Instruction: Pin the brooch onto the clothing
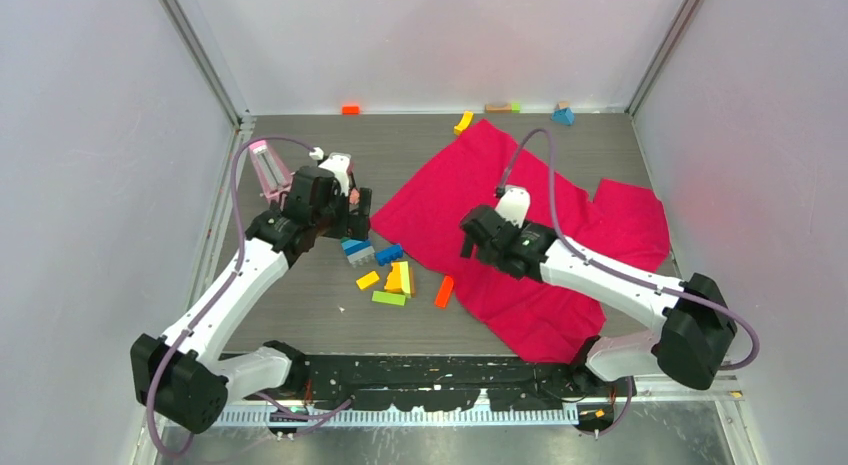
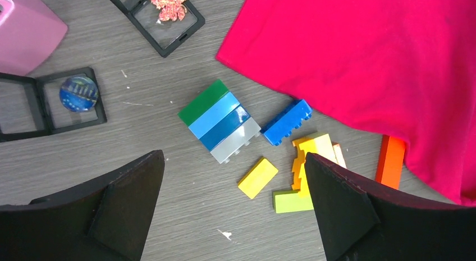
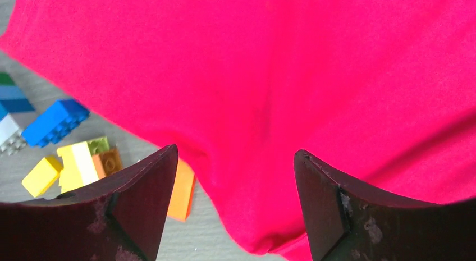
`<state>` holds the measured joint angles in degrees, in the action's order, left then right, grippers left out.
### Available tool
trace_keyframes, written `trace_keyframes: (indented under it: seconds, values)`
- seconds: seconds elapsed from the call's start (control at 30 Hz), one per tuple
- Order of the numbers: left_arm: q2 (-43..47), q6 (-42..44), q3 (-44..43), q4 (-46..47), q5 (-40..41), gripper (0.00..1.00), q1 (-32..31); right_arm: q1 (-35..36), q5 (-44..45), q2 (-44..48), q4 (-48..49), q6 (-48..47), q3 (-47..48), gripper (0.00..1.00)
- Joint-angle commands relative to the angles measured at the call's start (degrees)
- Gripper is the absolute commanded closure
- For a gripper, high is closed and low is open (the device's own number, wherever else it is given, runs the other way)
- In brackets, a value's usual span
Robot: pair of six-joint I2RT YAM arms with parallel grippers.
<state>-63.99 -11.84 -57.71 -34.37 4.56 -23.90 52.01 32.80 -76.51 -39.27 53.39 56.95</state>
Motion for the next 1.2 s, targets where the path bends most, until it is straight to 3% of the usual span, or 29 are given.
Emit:
trace_keyframes:
  seconds: [0.0, 0.2, 0.4, 0.63, 1.17]
  values:
    - [-2.4, -5.4, -1.8, 4.4, 0.2, 0.00, 1.9, -6.8, -5.9, 4.6, 8.8, -7.5, -2.8, 0.20]
    - [-7.2, -13.0, 1.0, 14.6, -0.8, 0.00, 6.4, -11.9, -8.9, 11.9, 12.3, -9.3, -7.6, 0.24]
    - [-20.0, -14.5, 0.4, 23.1, 3.1, 0.13, 7.5, -14.8, -14.2, 16.7, 13.4, -11.2, -10.5, 0.27]
    - [-31.4, -10.8, -6.2, 23.5, 10.9, 0.19, 7.4, -15.8, -17.0, 20.3, 13.4, -11.8, -12.1, 0.29]
    - [-41.5, -9.3, -13.8, 25.0, 13.6, 0.41, 6.7, -16.4, -24.9, 15.8, 15.0, -13.8, -11.3, 0.31]
